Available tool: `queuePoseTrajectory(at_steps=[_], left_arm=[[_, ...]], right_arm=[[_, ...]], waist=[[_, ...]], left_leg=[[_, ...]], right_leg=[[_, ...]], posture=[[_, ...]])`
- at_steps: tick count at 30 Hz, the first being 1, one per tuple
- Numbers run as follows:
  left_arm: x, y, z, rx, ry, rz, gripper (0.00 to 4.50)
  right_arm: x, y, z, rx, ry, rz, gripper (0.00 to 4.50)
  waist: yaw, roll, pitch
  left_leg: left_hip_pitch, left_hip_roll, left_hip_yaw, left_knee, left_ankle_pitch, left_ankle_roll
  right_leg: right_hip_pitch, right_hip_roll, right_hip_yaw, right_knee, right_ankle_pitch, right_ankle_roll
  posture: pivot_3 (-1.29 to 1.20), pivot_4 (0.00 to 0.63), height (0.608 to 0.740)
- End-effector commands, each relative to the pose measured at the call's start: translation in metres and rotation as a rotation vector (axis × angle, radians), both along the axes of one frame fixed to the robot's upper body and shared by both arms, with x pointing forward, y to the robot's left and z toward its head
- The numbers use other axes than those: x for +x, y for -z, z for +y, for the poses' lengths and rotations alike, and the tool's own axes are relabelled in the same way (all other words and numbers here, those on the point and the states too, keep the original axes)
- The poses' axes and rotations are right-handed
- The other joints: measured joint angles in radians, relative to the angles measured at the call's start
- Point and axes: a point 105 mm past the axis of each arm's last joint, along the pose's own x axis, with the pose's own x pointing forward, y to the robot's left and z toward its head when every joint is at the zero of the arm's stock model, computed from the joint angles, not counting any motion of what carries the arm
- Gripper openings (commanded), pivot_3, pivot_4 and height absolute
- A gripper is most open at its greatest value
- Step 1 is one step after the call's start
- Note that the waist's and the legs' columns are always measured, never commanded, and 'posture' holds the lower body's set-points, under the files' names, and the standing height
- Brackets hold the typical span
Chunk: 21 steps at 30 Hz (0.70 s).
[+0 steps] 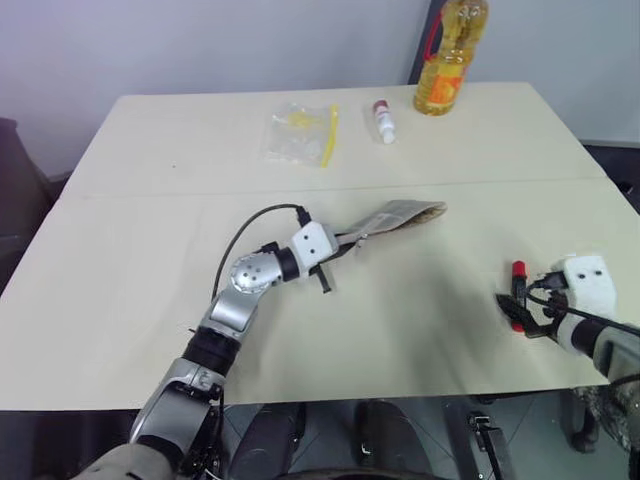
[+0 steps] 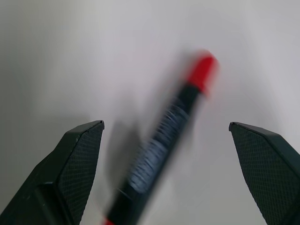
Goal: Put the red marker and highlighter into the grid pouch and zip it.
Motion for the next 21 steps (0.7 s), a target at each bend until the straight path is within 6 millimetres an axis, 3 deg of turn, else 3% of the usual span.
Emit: queuePoseTrajectory(at_steps=[1,3,9,16,19,21], left_arm=[[-0.002,-0.009,-0.012,-0.009,0.053,-0.044,0.0],[-0.003,-0.009,-0.014,-0.01,0.065,-0.045,0.0],[-0.001,-0.01,-0.015,-0.02,0.069,-0.043,0.0],[0.009,-0.016,0.002,-0.033,0.012,-0.046,0.0],[0.012,-0.021,0.009,-0.027,-0.004,-0.062,0.0],[0.012,-0.022,0.01,-0.028,-0.008,-0.065,0.0]], right_arm=[[-0.012,0.005,-0.002,0.026,0.082,0.001,4.2],[-0.014,0.009,0.002,0.051,0.088,0.002,3.61],[-0.011,0.009,0.006,0.059,0.085,-0.012,0.51],[0.014,-0.046,0.027,-0.302,-0.252,-0.127,0.37],[0.018,-0.071,0.048,-0.34,-0.433,-0.199,0.37],[0.018,-0.075,0.055,-0.361,-0.499,-0.2,0.37]], waist=[[0.0,0.0,0.0],[-0.001,0.0,0.0],[-0.001,0.0,0.0],[-0.004,0.001,0.0],[-0.006,0.0,0.0],[-0.003,0.0,0.0]], left_leg=[[0.0,0.0,0.0,0.0,0.0,0.0],[0.0,0.0,0.0,0.0,0.0,0.0],[0.0,-0.001,0.0,0.001,0.0,0.0],[0.0,0.0,0.001,0.001,0.0,0.0],[0.001,0.0,0.001,0.0,0.0,0.0],[0.001,0.0,0.001,0.0,0.0,0.0]], right_leg=[[0.0,0.0,0.0,0.0,0.0,0.0],[0.0,0.0,0.0,0.0,0.0,0.0],[0.001,0.0,0.0,0.0,0.0,0.0],[0.001,0.0,0.0,0.0,0.0,0.0],[0.001,0.001,-0.001,0.0,0.0,0.001],[0.001,0.001,-0.001,0.0,0.0,0.001]], posture=[[0.0,0.15,0.74],[0.0,0.15,0.74],[0.0,0.15,0.74],[0.0,0.15,0.74],[0.0,0.15,0.74],[0.0,0.15,0.74]])
